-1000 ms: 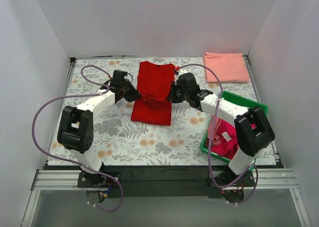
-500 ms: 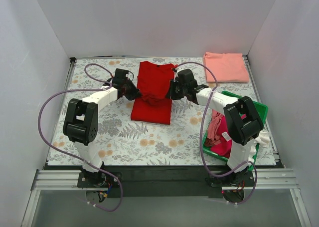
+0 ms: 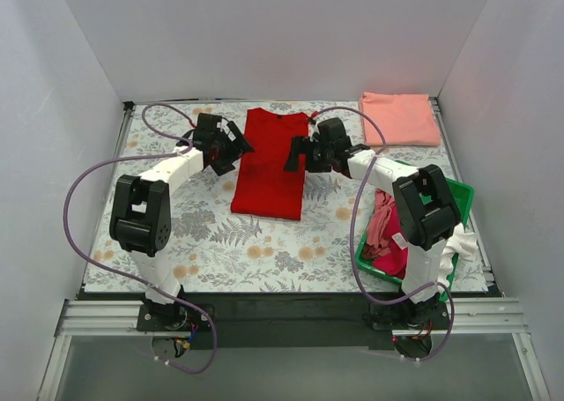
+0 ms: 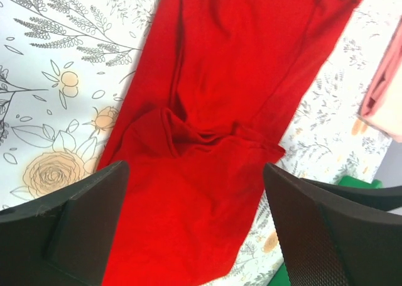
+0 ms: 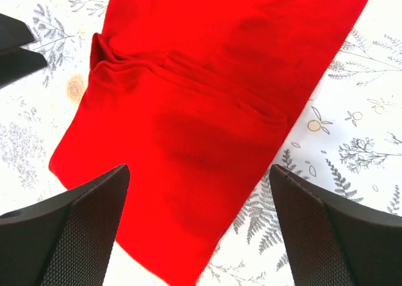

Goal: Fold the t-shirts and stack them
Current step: Fold the tshirt

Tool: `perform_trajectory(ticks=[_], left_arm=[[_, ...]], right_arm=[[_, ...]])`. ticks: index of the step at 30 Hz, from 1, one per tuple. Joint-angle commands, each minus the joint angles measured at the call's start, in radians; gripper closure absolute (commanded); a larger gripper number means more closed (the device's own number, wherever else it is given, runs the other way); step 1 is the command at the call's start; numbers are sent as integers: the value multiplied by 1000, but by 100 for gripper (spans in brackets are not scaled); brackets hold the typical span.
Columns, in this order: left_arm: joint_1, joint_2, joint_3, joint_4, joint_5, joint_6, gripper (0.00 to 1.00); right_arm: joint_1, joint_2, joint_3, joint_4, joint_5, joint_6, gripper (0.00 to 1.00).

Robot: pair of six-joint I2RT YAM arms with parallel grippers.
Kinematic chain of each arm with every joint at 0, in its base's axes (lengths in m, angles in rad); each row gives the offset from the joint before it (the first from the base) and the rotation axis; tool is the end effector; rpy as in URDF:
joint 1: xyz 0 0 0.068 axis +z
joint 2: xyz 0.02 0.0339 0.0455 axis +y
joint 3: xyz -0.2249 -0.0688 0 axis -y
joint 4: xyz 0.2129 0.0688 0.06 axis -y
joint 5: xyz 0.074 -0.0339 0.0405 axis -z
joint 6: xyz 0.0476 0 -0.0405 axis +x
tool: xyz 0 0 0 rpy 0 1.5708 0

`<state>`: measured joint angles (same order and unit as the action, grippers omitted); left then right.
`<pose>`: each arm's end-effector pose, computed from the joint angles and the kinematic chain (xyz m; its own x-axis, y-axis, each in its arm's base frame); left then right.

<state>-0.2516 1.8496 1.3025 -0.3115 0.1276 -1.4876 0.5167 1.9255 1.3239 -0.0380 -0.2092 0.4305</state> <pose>0.3609 -0.0990 0.1785 -0.3873 -0.9210 0.0417 -0.7033 0.2659 -0.6592 0.3467 0.2083 0.1814 -0.7337 0.0526 -0.6774 -0.3542 0.8211 0.4475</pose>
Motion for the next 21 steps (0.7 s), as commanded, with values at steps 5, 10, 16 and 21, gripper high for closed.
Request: perform_trajectory(ticks=[5, 10, 16, 21], left_arm=[[3, -220, -101, -17, -19, -2, 11], [2, -332, -300, 8, 6, -45, 10], [2, -421, -489, 34, 32, -63, 8], [2, -420, -565, 57, 24, -63, 8]], right_arm=[[9, -178, -77, -3, -27, -4, 2], [60, -282, -207, -3, -4, 10, 2], [109, -355, -377, 0, 40, 108, 2], [128, -353, -433, 9, 77, 129, 2]])
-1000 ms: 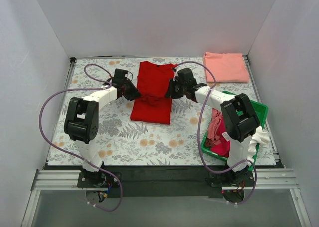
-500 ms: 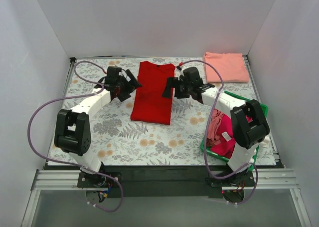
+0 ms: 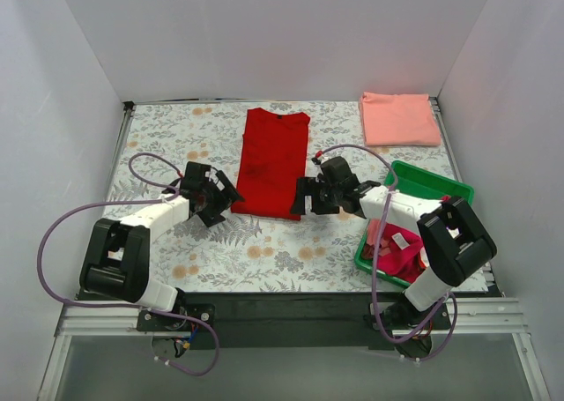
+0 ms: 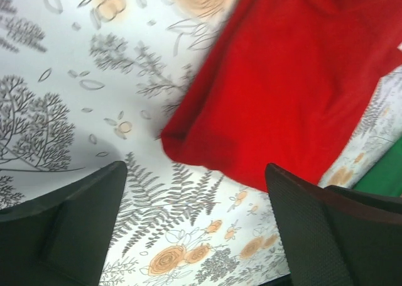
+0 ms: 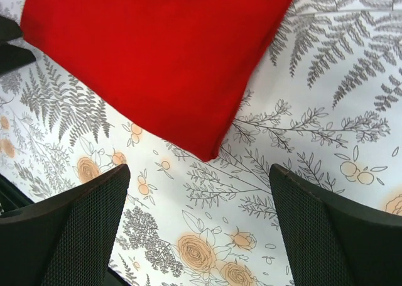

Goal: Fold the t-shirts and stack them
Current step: Fold the tshirt

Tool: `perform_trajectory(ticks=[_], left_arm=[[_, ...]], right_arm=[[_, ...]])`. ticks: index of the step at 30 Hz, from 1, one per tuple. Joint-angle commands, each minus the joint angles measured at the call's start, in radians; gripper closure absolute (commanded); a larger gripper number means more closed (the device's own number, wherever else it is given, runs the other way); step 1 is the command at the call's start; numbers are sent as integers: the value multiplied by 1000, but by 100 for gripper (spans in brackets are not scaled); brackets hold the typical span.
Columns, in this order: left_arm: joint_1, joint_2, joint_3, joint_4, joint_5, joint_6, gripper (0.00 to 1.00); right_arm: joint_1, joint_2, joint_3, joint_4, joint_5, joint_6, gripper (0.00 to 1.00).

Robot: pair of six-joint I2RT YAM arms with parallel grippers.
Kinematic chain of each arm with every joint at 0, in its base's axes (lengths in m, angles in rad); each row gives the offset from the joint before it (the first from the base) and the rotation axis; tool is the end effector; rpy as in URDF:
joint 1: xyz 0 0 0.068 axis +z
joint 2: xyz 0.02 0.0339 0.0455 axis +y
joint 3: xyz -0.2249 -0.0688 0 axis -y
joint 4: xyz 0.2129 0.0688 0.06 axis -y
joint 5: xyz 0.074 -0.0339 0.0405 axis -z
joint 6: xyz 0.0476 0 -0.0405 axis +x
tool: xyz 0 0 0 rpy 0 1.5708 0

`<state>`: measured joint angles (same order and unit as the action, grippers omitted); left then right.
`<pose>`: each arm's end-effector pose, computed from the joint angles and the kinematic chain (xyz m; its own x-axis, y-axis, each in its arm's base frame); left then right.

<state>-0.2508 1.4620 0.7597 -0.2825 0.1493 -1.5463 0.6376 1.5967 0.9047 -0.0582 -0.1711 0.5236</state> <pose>0.2538 -0.0723 0.1445 -0.3448 -0.9322 0.1103 -0.7989 0.2297 -0.5559 0.2495 0.1949 0.1662 -0.8178 0.0074 -0.5755 -0.3208 0.8244 0.4663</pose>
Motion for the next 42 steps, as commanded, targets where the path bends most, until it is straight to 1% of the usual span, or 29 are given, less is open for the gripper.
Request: perform_trajectory(ticks=[1, 3, 4, 5, 6, 7, 8, 11, 15, 16, 17, 19, 21, 22, 23, 24, 25, 26, 27, 30, 31, 32, 36, 37, 41, 42], left_arm=[[1, -20, -28, 28, 1, -6, 14], [1, -8, -37, 31, 13, -11, 23], [1, 1, -42, 34, 18, -9, 28], [1, 4, -46, 42, 18, -11, 29], [1, 9, -54, 43, 12, -15, 32], [1, 18, -56, 45, 9, -17, 41], [1, 24, -59, 46, 4, -18, 44], [1, 46, -54, 46, -16, -20, 48], [1, 73, -46, 52, -31, -21, 48], [1, 78, -45, 54, -37, -21, 49], [1, 83, -43, 51, -43, -23, 55], [1, 96, -43, 54, -47, -23, 59], [1, 107, -45, 52, -48, -23, 66], [1, 112, -43, 54, -47, -23, 68], [1, 115, -37, 52, -42, -21, 76], [1, 118, -34, 52, -42, -20, 85], [1, 121, -31, 49, -40, -20, 91], [1, 121, -30, 49, -37, -20, 98], [1, 121, -30, 51, -28, -18, 100], [1, 113, -51, 51, -27, -21, 100], [1, 101, -57, 51, -27, -23, 100], [1, 95, -65, 51, -24, -26, 100], [-5, 40, -132, 45, -8, -43, 100], [-13, 26, -170, 42, 10, -55, 100], [-80, -74, -272, 22, -8, -106, 100], [-93, -127, -295, 14, -13, -121, 100]], right_arm=[[11, -14, -23, 34, 39, 42, 3], [13, 3, -24, 38, 26, 49, 5], [16, 20, -23, 41, 21, 50, 9], [16, 26, -20, 43, 18, 50, 11], [20, 32, -17, 46, 15, 50, 12], [22, 45, -13, 47, 15, 52, 14], [23, 51, -12, 49, 15, 52, 16], [27, 71, -12, 81, 5, 62, 22], [30, 91, -12, 101, -1, 67, 29], [28, 97, -12, 104, -1, 67, 33], [28, 101, -10, 107, 2, 69, 36], [30, 114, -4, 112, 2, 70, 44], [30, 126, -1, 118, -2, 73, 46], [31, 131, -1, 121, -1, 73, 49], [31, 135, -1, 124, -2, 73, 51], [31, 140, -1, 127, -2, 73, 54], [31, 147, 0, 129, -5, 75, 62], [30, 151, 0, 132, -8, 75, 66], [33, 154, -1, 138, -16, 75, 71], [39, 154, -13, 147, -22, 73, 83], [43, 149, -24, 155, -22, 73, 93], [45, 144, -32, 158, -21, 69, 99], [63, 109, -81, 161, -18, 62, 99], [66, 80, -96, 161, -12, 62, 99], [91, -7, -188, 161, -5, 72, 99], [114, -29, -226, 158, -1, 72, 99]])
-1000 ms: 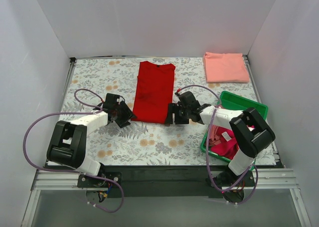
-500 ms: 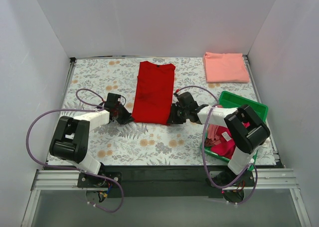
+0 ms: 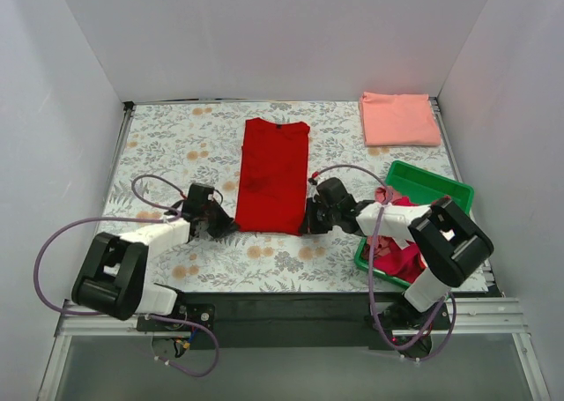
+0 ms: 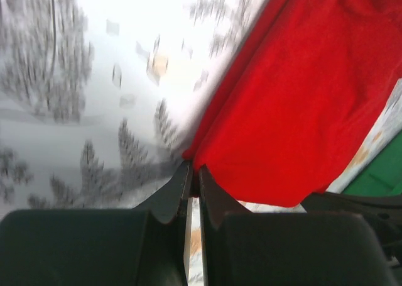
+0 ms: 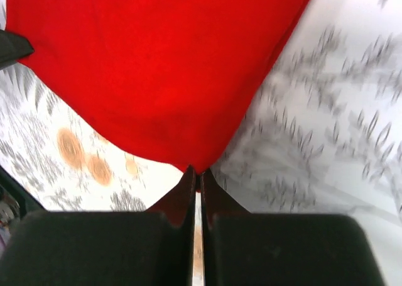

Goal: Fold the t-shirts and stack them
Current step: Fold the tshirt

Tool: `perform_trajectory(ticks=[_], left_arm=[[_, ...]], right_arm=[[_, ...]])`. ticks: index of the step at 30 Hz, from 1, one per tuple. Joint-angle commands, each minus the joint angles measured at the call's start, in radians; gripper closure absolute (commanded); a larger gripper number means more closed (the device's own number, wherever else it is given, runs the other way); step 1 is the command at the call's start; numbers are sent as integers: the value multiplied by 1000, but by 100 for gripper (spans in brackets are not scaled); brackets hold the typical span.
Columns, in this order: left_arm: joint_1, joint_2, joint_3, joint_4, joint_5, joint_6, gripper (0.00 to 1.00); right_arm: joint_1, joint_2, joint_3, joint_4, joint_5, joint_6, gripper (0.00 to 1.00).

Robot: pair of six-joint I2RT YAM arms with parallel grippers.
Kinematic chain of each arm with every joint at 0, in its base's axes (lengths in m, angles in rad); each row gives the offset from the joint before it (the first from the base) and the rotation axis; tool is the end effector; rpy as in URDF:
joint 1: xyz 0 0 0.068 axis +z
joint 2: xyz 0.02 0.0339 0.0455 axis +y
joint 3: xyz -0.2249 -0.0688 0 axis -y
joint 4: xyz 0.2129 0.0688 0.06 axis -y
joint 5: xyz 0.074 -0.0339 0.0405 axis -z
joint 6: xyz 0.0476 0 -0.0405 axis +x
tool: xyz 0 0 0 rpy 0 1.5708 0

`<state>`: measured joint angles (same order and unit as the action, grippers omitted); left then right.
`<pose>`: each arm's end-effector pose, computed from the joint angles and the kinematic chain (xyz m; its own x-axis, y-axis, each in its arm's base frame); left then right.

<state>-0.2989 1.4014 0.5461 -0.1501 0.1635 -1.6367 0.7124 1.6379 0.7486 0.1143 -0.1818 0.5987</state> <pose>0.2193 -0.0757 0.1117 -0.3199 -0.9316 0.1724 -0.8298 0.1877 -0.5255 0.2230 0.2040 0.1258 -0.8548 -0.0059 -0.5189 -0.3134 0.8029 0.5071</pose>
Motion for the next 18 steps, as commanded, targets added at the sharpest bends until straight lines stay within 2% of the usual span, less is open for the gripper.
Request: perform_trajectory(ticks=[1, 7, 10, 14, 18], left_arm=[[-77, -96, -116, -143, -31, -46, 100], [-193, -388, -222, -259, -64, -147, 100], [-213, -532, -253, -339, -47, -161, 100], [-229, -694, -261, -410, -42, -183, 100], [-235, -743, -250, -405, -32, -183, 100]], right_arm=[[53, -111, -95, -21, 13, -4, 99], [166, -306, -253, -113, 105, 62, 99], [237, -389, -293, -201, 162, 93, 99], [308, -449, -313, -232, 179, 159, 99], [351, -484, -284, -263, 243, 156, 99]])
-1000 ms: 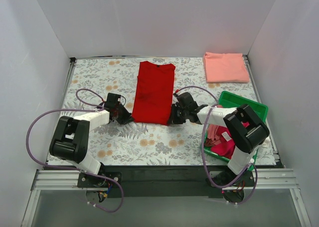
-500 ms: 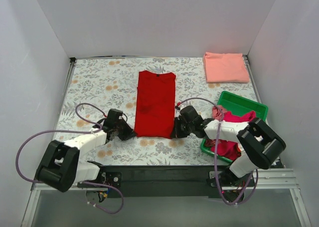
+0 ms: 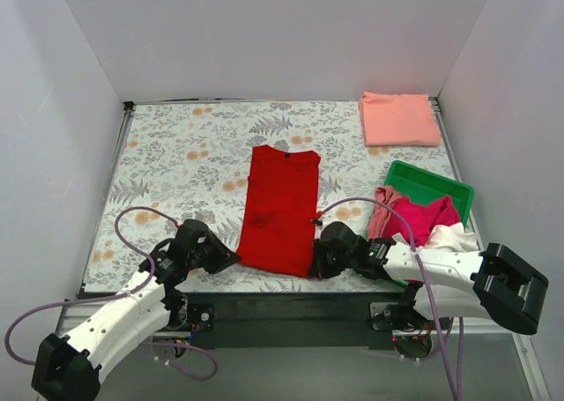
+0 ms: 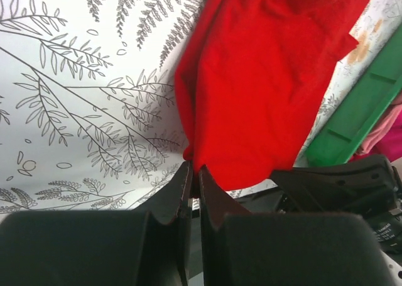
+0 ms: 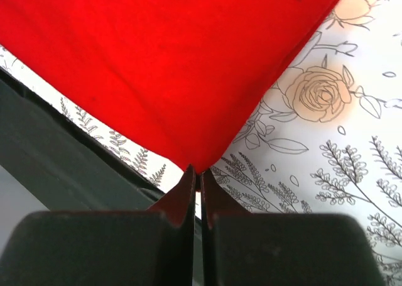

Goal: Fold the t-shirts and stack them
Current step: Fold the tshirt

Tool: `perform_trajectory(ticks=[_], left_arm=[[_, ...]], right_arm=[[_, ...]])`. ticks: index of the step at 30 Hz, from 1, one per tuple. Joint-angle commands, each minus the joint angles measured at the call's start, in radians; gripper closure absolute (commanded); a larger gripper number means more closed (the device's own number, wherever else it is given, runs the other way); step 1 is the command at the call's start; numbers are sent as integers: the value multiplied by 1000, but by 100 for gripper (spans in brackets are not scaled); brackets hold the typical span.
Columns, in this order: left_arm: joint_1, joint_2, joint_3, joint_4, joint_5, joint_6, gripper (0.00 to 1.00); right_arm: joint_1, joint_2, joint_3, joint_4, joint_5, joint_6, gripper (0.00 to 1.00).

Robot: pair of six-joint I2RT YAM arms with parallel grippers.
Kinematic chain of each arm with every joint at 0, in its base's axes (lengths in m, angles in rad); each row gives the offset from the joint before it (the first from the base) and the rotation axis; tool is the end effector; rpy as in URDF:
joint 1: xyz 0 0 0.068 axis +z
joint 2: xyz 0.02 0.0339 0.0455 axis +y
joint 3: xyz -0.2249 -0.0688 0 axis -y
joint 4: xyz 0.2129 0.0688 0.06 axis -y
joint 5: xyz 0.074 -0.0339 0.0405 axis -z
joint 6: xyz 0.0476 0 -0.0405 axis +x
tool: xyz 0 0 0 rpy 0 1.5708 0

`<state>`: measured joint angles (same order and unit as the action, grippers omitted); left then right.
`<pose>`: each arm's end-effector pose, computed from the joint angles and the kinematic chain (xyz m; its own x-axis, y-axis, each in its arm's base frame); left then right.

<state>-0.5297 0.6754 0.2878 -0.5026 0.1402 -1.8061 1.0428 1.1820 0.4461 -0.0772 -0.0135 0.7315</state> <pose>0.1179 -0.0767 0.1350 -0.4040 -0.8793 0.2523 -0.7865 0.1930 -0.5866 0.1085 0.1872 0.1348 -0.8524 -0.1358 -0.5049 -0.4018 0.7881 0.4664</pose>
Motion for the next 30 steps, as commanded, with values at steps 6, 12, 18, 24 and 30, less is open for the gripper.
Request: perform_trajectory(ticks=[6, 12, 18, 24, 30], left_arm=[[-4, 27, 138, -99, -77, 20, 100], [-6, 82, 261, -48, -206, 51, 100], [-6, 243, 419, -54, -342, 54, 100], [-3, 412, 571, -71, -413, 93, 100], [13, 547, 685, -13, -425, 128, 100]], right_arm=[[20, -58, 118, -160, 194, -35, 99], [-18, -53, 233, -240, 297, -101, 99], [-150, -42, 345, -240, 244, -224, 99], [-259, 4, 442, -234, 127, -346, 99], [-348, 56, 520, -231, 58, -383, 99]])
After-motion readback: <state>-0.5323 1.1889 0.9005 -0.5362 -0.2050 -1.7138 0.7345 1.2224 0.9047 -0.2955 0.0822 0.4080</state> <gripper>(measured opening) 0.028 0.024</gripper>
